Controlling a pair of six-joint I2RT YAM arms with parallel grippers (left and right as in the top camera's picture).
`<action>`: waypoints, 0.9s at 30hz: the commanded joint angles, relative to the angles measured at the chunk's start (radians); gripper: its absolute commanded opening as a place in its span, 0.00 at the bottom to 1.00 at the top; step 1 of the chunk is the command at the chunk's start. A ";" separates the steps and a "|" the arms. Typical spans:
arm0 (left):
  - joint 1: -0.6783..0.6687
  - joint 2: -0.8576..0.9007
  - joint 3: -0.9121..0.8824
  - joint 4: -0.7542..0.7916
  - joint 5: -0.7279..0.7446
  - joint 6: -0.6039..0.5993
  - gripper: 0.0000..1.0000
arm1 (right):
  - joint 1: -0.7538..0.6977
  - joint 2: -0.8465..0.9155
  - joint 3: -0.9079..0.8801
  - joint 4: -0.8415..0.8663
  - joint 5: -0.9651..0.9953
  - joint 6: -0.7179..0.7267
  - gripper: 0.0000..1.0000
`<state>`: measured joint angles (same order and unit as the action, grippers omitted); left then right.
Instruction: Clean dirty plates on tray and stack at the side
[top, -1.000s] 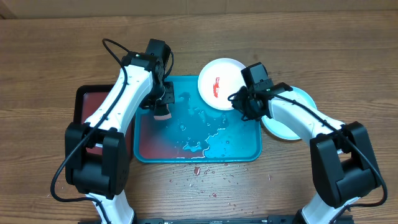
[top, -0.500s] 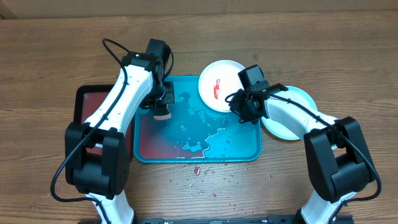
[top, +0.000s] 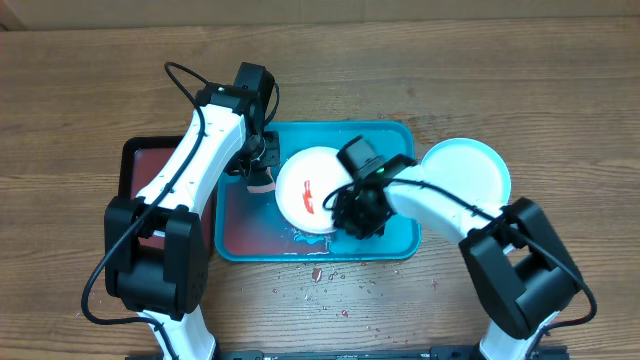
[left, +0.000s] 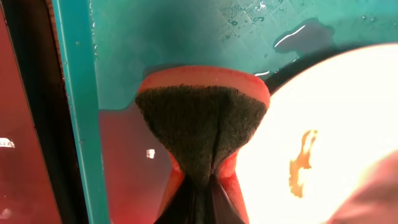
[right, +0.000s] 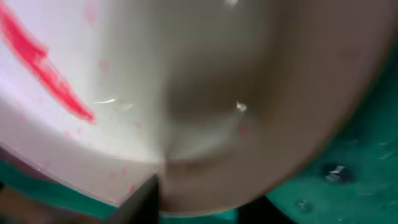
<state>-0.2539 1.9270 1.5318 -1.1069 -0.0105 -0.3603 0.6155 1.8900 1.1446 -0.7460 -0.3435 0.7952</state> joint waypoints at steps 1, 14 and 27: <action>-0.005 -0.002 -0.006 -0.001 0.011 0.001 0.04 | -0.022 0.008 0.050 -0.039 -0.043 -0.164 0.56; -0.005 -0.002 -0.006 0.004 0.011 0.001 0.04 | -0.238 0.011 0.120 0.031 0.054 -0.527 0.53; -0.005 -0.002 -0.006 0.012 0.011 0.001 0.04 | -0.205 0.055 0.120 0.045 0.060 -0.669 0.36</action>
<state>-0.2539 1.9270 1.5318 -1.0985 -0.0105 -0.3603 0.4095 1.9400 1.2446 -0.6971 -0.2996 0.1570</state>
